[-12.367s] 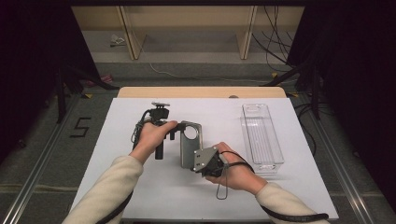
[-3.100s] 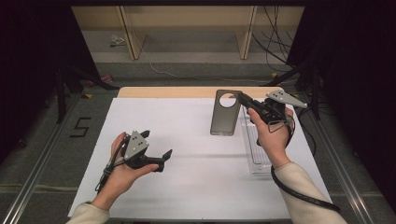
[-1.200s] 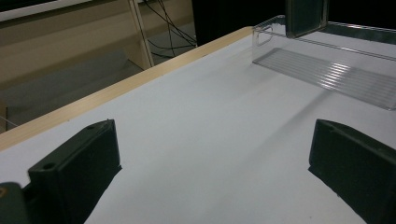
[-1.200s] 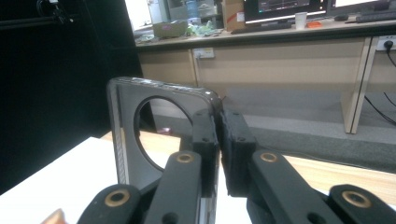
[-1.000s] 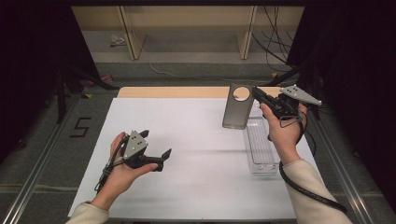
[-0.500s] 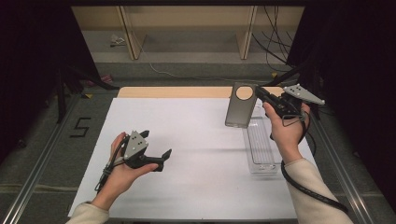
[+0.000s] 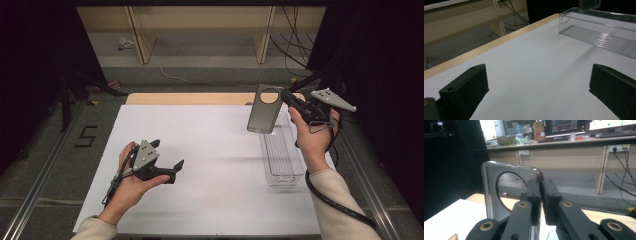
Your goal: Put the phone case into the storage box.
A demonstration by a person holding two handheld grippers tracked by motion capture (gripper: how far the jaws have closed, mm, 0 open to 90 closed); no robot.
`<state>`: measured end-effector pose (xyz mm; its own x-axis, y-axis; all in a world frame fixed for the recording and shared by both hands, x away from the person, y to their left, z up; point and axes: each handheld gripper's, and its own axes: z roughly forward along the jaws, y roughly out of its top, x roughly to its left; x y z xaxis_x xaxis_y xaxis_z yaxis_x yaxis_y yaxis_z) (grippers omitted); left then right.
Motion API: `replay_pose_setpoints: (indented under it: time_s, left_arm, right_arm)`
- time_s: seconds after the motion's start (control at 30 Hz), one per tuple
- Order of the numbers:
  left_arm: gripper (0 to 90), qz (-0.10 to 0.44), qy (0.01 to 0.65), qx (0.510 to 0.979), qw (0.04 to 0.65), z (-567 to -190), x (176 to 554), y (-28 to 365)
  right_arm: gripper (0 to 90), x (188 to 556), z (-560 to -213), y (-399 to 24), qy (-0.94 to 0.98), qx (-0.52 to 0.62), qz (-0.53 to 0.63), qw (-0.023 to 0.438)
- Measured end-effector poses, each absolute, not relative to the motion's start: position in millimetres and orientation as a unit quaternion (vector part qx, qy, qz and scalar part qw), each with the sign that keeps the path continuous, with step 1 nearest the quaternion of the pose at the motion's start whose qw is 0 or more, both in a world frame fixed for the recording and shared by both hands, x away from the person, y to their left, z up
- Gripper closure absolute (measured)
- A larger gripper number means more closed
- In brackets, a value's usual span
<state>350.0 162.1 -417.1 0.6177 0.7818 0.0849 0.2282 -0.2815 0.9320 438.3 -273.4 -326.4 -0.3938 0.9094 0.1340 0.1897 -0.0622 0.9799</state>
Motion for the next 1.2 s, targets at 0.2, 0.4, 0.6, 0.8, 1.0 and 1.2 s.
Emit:
replay_pose_setpoints:
  time_s: [0.2, 0.4, 0.6, 0.8, 1.0, 1.2]
  left_arm:
    - [1.5, 0.279, 0.338, 0.750, 0.496, -417.7, 350.3, 162.4]
    - [1.7, 0.279, 0.339, 0.750, 0.495, -418.2, 350.7, 163.3]
    - [1.7, 0.279, 0.338, 0.750, 0.495, -418.0, 350.6, 163.0]
    - [1.7, 0.279, 0.339, 0.749, 0.496, -417.7, 350.6, 163.0]
    - [1.7, 0.279, 0.339, 0.749, 0.496, -417.9, 350.8, 163.4]
    - [1.7, 0.280, 0.340, 0.748, 0.496, -417.3, 350.8, 163.8]
  right_arm:
    - [85.5, 438.7, -325.1, -278.9, 0.607, 0.453, 0.566, 0.325]
    - [85.5, 439.9, -325.4, -283.4, 0.606, 0.455, 0.560, 0.335]
    - [85.5, 440.9, -326.1, -288.1, 0.603, 0.458, 0.556, 0.341]
    - [85.5, 441.8, -327.2, -290.7, 0.603, 0.460, 0.551, 0.348]
    - [85.5, 442.6, -327.9, -292.6, 0.603, 0.459, 0.547, 0.355]
    - [85.5, 442.9, -327.8, -295.1, 0.601, 0.461, 0.545, 0.359]
